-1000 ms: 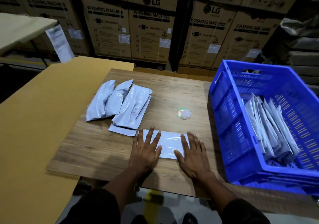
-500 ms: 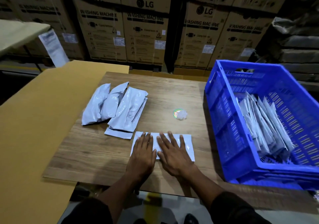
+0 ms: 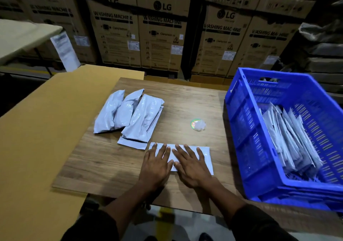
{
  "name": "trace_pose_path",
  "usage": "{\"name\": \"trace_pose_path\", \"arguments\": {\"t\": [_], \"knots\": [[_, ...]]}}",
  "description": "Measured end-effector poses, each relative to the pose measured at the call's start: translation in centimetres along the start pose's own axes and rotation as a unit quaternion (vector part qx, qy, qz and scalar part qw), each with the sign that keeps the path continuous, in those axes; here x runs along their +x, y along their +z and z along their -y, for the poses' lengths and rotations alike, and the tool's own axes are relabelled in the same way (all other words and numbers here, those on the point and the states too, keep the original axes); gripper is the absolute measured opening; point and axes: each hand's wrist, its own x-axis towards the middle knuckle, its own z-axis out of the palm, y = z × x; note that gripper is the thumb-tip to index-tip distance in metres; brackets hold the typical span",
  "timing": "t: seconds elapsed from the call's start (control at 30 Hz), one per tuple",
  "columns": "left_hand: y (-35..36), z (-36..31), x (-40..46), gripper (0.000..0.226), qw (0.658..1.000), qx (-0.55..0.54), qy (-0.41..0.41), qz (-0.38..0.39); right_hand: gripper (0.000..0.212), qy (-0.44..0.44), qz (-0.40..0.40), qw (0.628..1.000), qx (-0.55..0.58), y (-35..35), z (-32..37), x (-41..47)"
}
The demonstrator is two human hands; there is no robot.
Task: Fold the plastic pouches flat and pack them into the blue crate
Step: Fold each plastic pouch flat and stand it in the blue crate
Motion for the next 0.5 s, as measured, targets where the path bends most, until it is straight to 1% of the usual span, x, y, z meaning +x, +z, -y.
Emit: {"name": "trace_pose_path", "arguments": {"t": [0.1,0.17,0.23,0.3,0.37,0.43,0.5], "knots": [[-0.6,0.2,1.0,0.051,0.998,0.003,-0.027,0.053,0.067,0.005,-0.012,1.0,-0.01,-0.6,-1.4,-0.7],[-0.4,0.2,0.8,0.053,0.998,-0.005,-0.025,0.054,0.061,0.028,-0.014,0.999,-0.035,-0.4,-2.7,-1.8],[-0.1,0.2,0.2,0.051,0.999,-0.022,-0.014,0.028,0.063,0.04,-0.005,0.998,-0.049,0.1,-3.6,-2.5],[0.1,0.4,-0.1,0.047,0.999,-0.038,0.005,-0.015,0.067,0.04,-0.01,0.998,-0.046,0.2,-3.8,-2.8],[0.0,0.5,-0.2,0.046,0.997,-0.046,0.019,-0.054,0.071,0.043,0.001,0.998,-0.043,0.2,-3.6,-2.6],[0.0,0.7,-0.2,0.047,0.996,-0.052,0.026,-0.067,0.074,0.047,0.008,0.998,-0.041,0.3,-3.5,-2.6],[0.1,0.8,-0.2,0.048,0.996,-0.054,0.033,-0.059,0.076,0.054,0.014,0.998,-0.034,0.2,-3.5,-2.5]]}}
